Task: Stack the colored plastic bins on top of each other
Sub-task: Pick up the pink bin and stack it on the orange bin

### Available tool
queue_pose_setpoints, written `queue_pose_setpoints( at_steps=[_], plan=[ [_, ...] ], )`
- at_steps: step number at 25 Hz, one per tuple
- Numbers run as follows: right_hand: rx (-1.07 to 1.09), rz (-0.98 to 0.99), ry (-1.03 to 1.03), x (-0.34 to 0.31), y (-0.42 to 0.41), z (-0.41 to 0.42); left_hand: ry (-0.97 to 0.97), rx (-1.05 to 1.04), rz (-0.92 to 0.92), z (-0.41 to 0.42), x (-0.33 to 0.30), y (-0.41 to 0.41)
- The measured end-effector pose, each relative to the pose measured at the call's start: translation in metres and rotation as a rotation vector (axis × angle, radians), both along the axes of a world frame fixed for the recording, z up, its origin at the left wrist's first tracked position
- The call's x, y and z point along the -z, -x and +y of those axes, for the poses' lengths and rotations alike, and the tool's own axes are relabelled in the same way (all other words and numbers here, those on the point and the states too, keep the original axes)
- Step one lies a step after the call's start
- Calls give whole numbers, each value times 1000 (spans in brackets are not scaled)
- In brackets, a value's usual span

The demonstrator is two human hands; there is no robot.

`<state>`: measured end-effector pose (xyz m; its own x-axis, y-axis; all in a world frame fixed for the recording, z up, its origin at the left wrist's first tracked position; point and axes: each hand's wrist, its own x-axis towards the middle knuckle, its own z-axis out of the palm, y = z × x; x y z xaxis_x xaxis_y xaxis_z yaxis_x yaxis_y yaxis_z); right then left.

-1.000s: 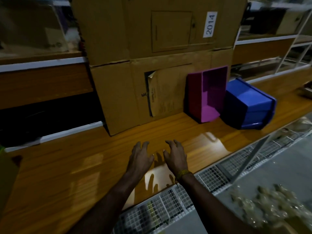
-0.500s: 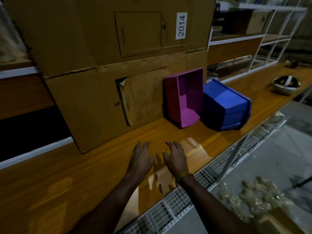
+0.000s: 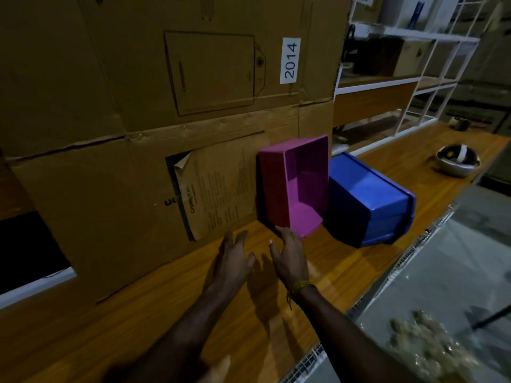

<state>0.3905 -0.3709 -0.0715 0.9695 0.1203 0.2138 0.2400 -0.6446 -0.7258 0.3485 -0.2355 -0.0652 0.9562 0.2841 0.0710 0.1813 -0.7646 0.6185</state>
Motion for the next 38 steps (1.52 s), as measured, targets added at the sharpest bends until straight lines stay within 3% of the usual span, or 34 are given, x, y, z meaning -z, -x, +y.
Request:
queue_pose_setpoints(
  at_steps=[7,14,20,28,32,38],
  plan=[
    [78,-92,-136,-27,-68,7,65,-18,-49,-8,-16,-60],
    [104,-108,-231,-70,-150,7,52,-94,-286,-29,-44,-115],
    [57,-112,-279,-68,-188,10,52,-142,-342,-42,-61,-136],
    [101,-146,-284,-69,-160,10,90,-157,-455,-37,-79,-114],
    [110,-226,-269,-63,-108,1,89,-127,-568,-26,-80,-85],
    [49,-248,-261,-57,-17,0,142,-149,-550,1,-66,-16]
  ],
)
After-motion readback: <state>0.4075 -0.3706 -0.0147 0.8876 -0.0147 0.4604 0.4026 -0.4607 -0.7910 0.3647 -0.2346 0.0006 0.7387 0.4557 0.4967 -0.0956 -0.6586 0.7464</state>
